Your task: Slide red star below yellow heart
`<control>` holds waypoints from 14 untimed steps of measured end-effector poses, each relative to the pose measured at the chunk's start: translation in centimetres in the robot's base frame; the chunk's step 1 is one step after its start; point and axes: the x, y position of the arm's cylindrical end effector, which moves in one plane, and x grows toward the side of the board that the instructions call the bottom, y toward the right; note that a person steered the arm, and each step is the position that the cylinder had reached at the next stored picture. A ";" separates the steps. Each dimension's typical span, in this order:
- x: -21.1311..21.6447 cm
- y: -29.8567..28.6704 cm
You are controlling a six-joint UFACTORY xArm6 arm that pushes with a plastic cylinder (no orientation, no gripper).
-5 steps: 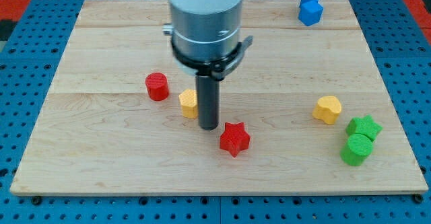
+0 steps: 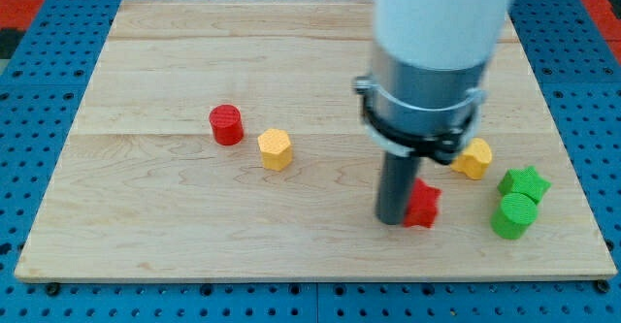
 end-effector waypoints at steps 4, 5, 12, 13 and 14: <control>2.0 0.3; 1.3 3.1; -1.4 -9.5; -1.4 -11.3; -1.4 -17.2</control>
